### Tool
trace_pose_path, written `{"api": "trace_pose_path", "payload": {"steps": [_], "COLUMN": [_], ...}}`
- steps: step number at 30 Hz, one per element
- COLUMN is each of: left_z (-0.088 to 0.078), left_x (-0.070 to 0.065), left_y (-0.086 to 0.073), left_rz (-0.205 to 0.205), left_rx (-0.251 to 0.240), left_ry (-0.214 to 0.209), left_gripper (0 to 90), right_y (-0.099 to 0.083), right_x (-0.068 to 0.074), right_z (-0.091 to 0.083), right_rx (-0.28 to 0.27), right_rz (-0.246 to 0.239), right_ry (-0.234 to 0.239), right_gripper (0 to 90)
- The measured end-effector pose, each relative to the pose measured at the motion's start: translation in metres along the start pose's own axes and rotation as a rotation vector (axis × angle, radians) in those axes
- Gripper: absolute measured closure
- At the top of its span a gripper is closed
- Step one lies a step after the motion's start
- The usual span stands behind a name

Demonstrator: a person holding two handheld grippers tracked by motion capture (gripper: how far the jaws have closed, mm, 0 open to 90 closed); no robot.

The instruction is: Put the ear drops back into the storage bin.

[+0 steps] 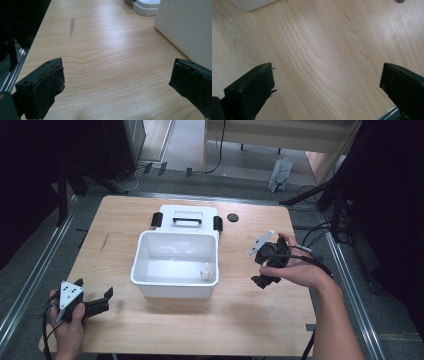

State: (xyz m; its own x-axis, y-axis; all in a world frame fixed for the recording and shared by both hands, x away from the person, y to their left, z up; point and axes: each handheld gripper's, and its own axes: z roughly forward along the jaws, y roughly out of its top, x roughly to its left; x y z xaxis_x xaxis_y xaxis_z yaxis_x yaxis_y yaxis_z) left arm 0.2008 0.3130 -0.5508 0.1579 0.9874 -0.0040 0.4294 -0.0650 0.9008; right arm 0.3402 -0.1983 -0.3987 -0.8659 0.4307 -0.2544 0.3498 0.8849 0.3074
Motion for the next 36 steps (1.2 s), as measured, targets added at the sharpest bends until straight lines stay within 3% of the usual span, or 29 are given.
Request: {"api": "trace_pose_path", "payload": {"steps": [8, 19, 27, 36], "left_z": [0.000, 0.001, 0.000, 0.000], "left_x": [0.000, -0.001, -0.001, -0.002], "left_y": [0.000, 0.000, 0.000, 0.000], "left_rz": [0.002, 0.009, 0.020, 0.021], "left_rx": [0.001, 0.002, 0.005, 0.006], "left_ry": [-0.001, 0.002, 0.004, 0.007], "left_gripper": [0.0, 0.0, 0.0, 0.0], "right_y": [-0.042, -0.100, -0.144, -0.177], "right_x": [0.003, 0.013, 0.024, 0.044], "right_z": [0.014, 0.035, 0.045, 0.057], "right_rx": [-0.061, -0.230, -0.415, -0.543], "right_rz": [0.100, 0.276, 0.455, 0.590], "right_ry": [-0.027, -0.035, -0.095, -0.157], "right_gripper": [0.0, 0.0, 0.0, 0.0]}}
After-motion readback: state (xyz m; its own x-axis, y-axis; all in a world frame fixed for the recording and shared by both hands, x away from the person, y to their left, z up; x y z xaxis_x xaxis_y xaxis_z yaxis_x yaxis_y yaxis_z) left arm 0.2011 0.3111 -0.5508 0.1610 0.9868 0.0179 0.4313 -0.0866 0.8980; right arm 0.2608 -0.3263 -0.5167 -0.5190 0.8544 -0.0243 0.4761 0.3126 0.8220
